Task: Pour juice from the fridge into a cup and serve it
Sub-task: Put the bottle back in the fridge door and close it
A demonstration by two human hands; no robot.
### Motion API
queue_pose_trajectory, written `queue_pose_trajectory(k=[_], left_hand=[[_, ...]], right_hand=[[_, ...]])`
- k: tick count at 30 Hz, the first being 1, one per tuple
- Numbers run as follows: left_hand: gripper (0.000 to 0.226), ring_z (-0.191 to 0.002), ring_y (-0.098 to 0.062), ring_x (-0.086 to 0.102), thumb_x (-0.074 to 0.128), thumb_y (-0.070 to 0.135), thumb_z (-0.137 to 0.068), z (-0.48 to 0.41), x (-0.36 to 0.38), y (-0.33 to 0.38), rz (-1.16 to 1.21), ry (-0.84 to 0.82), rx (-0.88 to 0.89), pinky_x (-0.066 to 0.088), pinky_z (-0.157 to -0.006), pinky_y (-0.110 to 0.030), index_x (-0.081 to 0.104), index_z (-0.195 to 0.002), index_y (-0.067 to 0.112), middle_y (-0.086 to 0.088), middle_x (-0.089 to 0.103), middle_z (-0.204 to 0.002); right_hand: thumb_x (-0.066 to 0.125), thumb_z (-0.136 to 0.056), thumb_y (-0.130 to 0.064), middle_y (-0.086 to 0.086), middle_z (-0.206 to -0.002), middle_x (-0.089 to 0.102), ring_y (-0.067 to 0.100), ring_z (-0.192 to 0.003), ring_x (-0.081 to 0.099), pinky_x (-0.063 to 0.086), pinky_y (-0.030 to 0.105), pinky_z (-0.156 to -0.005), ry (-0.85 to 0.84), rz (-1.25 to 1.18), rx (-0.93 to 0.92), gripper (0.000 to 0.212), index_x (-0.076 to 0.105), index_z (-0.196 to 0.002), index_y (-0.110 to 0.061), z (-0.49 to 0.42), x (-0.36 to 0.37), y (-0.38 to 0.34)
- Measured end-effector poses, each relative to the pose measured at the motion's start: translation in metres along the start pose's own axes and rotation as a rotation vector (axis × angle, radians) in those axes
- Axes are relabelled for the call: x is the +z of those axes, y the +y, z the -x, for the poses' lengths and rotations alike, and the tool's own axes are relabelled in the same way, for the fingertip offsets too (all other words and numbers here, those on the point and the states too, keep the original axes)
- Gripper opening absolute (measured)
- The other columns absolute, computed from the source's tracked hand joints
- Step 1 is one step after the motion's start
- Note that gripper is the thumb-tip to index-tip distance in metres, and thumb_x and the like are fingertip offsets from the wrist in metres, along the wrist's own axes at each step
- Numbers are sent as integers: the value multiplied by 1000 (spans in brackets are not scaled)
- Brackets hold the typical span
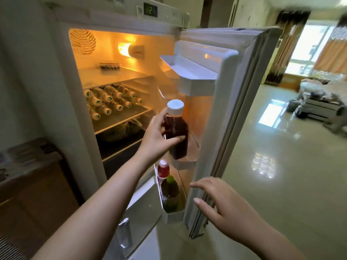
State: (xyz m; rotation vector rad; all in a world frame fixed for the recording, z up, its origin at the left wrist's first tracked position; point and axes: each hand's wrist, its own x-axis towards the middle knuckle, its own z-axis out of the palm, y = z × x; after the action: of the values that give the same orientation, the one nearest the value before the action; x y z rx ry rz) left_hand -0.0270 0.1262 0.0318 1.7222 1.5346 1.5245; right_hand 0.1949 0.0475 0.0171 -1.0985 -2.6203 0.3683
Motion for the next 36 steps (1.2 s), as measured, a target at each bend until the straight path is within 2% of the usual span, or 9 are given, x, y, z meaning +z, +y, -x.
queue_pose_trajectory(k=[3,13,16,20,27,29,31,34,36], left_hand=[[86,-119,-5,39,81,19,-70,-13,12,-10,23,-43,17,41,-105,-36,34,-141,30,11,37,-132],[72,-121,-10,46,79,27,-73,-28,41,-35,-3,-89,-24,43,-100,-32,41,-134,32,5,48,-133],[74,-123,-15,47,80,29,-72,-32,40,-39,-12,-110,-48,44,-100,-36,39,-135,31,3,47,-134],[76,-123,-15,48,80,30,-71,-32,38,-39,-62,-138,-27,46,-100,-41,38,-135,29,2,47,-135],[104,-137,-13,30,80,36,-72,-22,30,-31,-186,-131,6,31,-111,-37,11,-149,31,1,31,-150],[100,-138,-17,28,75,38,-77,-10,21,-22,-295,-54,15,30,-109,-36,8,-150,28,-4,28,-151],[83,-135,-19,34,68,41,-82,3,11,-11,-415,52,142,36,-108,-42,21,-148,22,-6,35,-147],[55,-124,-25,45,56,40,-87,14,-2,6,-577,168,500,43,-101,-46,44,-134,13,-13,49,-133],[46,-123,-28,45,54,35,-90,13,-3,22,-640,195,740,40,-103,-43,45,-130,13,-15,47,-132]], right_hand=[[38,-93,-51,-27,-127,41,-15,-113,28,26,13,-100,2,16,16,39,37,-131,-43,-2,-1,-2],[35,-92,-51,-24,-123,44,-14,-109,30,25,10,-90,43,41,-6,39,41,-129,-39,-19,-8,9],[40,-94,-46,-21,-125,46,-13,-110,31,22,4,-87,57,56,-12,37,42,-129,-37,-22,-8,12],[42,-94,-43,-18,-125,48,-9,-113,35,23,7,-89,77,59,-30,36,43,-129,-34,-23,-8,15],[38,-92,-47,-20,-119,49,-9,-109,37,27,6,-88,158,54,-33,38,45,-127,-35,-21,-11,27],[35,-90,-48,-23,-114,47,-9,-108,38,29,9,-89,219,34,-21,38,47,-124,-35,-19,-13,32],[35,-90,-47,-21,-114,49,-6,-108,41,29,12,-90,292,18,-3,38,50,-122,-33,-16,-16,38],[36,-89,-46,-17,-113,52,-2,-107,44,34,17,-90,398,12,47,37,51,-120,-31,-12,-17,48],[36,-89,-46,-14,-115,53,4,-109,45,39,26,-92,451,29,102,40,49,-122,-29,-11,-17,55]])
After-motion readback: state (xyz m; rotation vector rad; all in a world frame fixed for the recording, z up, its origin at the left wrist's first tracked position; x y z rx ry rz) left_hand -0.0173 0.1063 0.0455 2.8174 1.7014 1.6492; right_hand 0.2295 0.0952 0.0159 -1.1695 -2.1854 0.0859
